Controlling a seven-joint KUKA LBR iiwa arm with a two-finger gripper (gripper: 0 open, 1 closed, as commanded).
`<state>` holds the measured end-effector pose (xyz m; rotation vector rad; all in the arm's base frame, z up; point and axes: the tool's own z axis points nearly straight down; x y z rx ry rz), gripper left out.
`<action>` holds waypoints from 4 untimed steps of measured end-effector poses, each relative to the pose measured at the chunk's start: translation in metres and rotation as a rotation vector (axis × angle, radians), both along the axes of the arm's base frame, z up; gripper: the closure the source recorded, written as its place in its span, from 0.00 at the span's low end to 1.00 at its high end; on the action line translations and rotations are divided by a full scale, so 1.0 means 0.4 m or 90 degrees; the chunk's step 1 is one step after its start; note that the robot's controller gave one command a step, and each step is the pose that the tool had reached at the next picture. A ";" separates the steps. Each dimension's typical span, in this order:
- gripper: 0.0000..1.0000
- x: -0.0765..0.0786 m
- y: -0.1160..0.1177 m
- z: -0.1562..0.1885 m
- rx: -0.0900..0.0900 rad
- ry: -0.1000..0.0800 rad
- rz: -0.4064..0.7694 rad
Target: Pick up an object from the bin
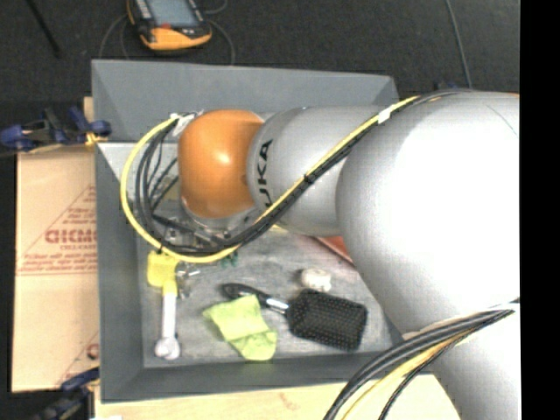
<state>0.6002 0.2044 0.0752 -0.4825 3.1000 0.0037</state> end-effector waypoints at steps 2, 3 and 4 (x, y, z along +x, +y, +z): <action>1.00 0.000 0.000 0.000 0.000 0.000 -0.002; 1.00 0.000 0.000 0.000 0.000 0.000 -0.002; 1.00 0.000 -0.021 0.079 -0.003 0.004 0.048</action>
Offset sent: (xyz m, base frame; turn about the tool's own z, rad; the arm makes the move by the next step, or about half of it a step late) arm 0.0000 0.0000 0.0000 0.0000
